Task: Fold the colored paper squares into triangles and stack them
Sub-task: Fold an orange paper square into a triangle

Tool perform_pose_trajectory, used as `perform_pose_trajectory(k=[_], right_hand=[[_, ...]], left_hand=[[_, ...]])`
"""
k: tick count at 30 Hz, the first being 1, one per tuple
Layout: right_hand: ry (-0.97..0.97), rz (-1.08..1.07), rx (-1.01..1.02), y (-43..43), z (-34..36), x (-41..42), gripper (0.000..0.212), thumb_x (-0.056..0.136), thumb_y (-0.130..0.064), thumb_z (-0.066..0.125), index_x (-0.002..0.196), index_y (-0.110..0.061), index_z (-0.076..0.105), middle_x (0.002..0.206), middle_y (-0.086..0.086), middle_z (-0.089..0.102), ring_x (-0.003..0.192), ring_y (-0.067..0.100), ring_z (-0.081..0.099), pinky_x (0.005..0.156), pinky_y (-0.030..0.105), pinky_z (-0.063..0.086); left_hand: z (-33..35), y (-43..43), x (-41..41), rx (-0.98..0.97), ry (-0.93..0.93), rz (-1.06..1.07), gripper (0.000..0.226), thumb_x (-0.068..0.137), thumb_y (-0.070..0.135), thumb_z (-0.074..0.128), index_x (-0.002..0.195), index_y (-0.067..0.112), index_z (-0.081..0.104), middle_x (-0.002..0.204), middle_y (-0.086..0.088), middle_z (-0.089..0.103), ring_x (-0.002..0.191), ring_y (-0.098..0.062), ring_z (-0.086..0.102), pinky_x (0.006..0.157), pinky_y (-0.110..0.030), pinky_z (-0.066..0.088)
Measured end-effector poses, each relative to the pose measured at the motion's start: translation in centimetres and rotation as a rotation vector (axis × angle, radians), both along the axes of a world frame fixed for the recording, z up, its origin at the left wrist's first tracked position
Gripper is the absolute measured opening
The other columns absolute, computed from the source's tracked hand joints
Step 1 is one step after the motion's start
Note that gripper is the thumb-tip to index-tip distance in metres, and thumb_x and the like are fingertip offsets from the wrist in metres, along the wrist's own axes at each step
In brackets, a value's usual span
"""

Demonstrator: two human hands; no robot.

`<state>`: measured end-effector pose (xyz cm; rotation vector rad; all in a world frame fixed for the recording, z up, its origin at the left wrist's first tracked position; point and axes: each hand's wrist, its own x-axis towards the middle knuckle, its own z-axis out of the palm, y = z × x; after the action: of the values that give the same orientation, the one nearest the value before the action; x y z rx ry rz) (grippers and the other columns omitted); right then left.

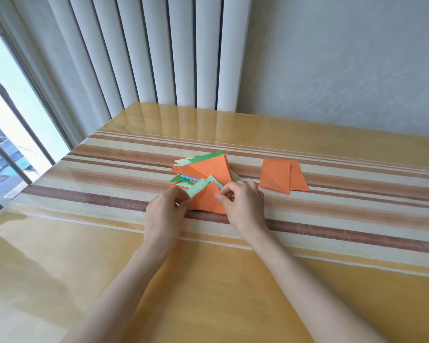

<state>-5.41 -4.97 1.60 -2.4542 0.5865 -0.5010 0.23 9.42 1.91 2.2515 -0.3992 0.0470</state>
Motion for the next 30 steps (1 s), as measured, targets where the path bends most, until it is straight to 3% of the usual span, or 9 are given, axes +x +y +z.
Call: perform_pose_trajectory(k=[3, 5, 9, 14, 18, 21, 23, 25, 30], right_hand=[[0.007, -0.059, -0.053, 0.0, -0.7, 0.9, 0.015, 0.090, -0.036, 0.063, 0.094, -0.022, 0.067, 0.106, -0.004, 0.061, 0.108, 0.020, 0.044, 0.088, 0.031, 0.032], [0.034, -0.091, -0.112, -0.1, -1.1, 1.1, 0.019, 0.091, -0.039, 0.060, 0.099, -0.023, 0.063, 0.110, -0.003, 0.057, 0.111, 0.021, 0.042, 0.089, 0.031, 0.030], [0.015, -0.163, -0.259, 0.0, -2.0, 1.5, 0.029, 0.087, -0.042, 0.064, 0.101, -0.018, 0.054, 0.104, 0.004, 0.052, 0.105, 0.028, 0.044, 0.084, 0.036, 0.032], [-0.065, -0.129, -0.253, 0.2, -2.1, 1.3, 0.027, 0.084, -0.036, 0.070, 0.094, -0.015, 0.056, 0.096, 0.006, 0.053, 0.095, 0.029, 0.048, 0.079, 0.038, 0.036], [-0.253, -0.138, -0.146, -2.1, -1.3, -1.1, 0.020, 0.086, -0.026, 0.070, 0.092, -0.010, 0.060, 0.093, 0.008, 0.056, 0.088, 0.030, 0.051, 0.073, 0.039, 0.041], [-0.139, -0.164, -0.226, -6.5, -1.2, -2.8, 0.031, 0.090, -0.024, 0.065, 0.115, -0.007, 0.060, 0.115, 0.013, 0.059, 0.107, 0.035, 0.052, 0.087, 0.041, 0.042], [0.061, -0.103, -0.231, -9.5, -1.2, -3.2, 0.052, 0.095, -0.034, 0.056, 0.139, -0.009, 0.045, 0.144, 0.010, 0.045, 0.134, 0.030, 0.036, 0.109, 0.039, 0.027], [0.184, -0.055, -0.247, -10.9, -1.3, -3.4, 0.060, 0.096, -0.045, 0.050, 0.146, -0.015, 0.036, 0.151, 0.004, 0.038, 0.142, 0.023, 0.026, 0.116, 0.038, 0.016], [0.054, -0.014, -0.427, -11.2, -1.5, -3.4, 0.033, 0.096, -0.033, 0.054, 0.120, -0.013, 0.064, 0.114, 0.004, 0.067, 0.107, 0.026, 0.060, 0.110, 0.043, 0.027]], left_hand=[[-0.8, -0.7, 0.5, 0.096, -0.072, 0.035, 0.008, 0.091, 0.024, 0.063, 0.085, 0.022, 0.059, 0.088, 0.004, 0.062, 0.093, -0.027, 0.054, 0.078, -0.036, 0.035], [-1.4, -0.9, 0.6, 0.172, -0.110, 0.088, 0.011, 0.092, 0.031, 0.062, 0.093, 0.020, 0.063, 0.096, 0.003, 0.050, 0.102, -0.026, 0.048, 0.078, -0.034, 0.027], [-2.0, -1.0, 0.9, 0.276, -0.133, 0.114, 0.018, 0.092, 0.037, 0.059, 0.098, 0.020, 0.062, 0.102, 0.000, 0.045, 0.108, -0.027, 0.043, 0.080, -0.035, 0.022], [-1.7, -0.7, 0.7, 0.252, -0.154, 0.099, 0.017, 0.090, 0.035, 0.063, 0.096, 0.019, 0.064, 0.100, 0.000, 0.045, 0.104, -0.028, 0.046, 0.080, -0.035, 0.022], [-0.6, -1.1, -0.9, 0.164, -0.418, 0.096, 0.010, 0.083, 0.020, 0.074, 0.087, 0.014, 0.067, 0.089, -0.007, 0.054, 0.083, -0.032, 0.049, 0.073, -0.035, 0.026], [-0.3, -1.9, -3.3, 0.084, -0.508, -0.047, 0.005, 0.084, 0.019, 0.064, 0.081, 0.015, 0.063, 0.086, -0.003, 0.054, 0.080, -0.025, 0.046, 0.067, -0.033, 0.030], [-0.8, -2.4, -4.9, 0.054, -0.488, -0.159, 0.012, 0.085, 0.025, 0.054, 0.079, 0.017, 0.061, 0.086, 0.001, 0.055, 0.079, -0.021, 0.045, 0.066, -0.031, 0.029], [-1.4, -2.8, -5.9, 0.041, -0.465, -0.228, 0.019, 0.085, 0.030, 0.047, 0.079, 0.017, 0.060, 0.088, 0.002, 0.055, 0.079, -0.021, 0.047, 0.067, -0.031, 0.031], [-2.1, -2.9, -7.2, -0.019, -0.390, -0.293, 0.019, 0.087, 0.031, 0.048, 0.084, 0.017, 0.061, 0.089, 0.007, 0.052, 0.079, -0.015, 0.044, 0.070, -0.027, 0.034]])
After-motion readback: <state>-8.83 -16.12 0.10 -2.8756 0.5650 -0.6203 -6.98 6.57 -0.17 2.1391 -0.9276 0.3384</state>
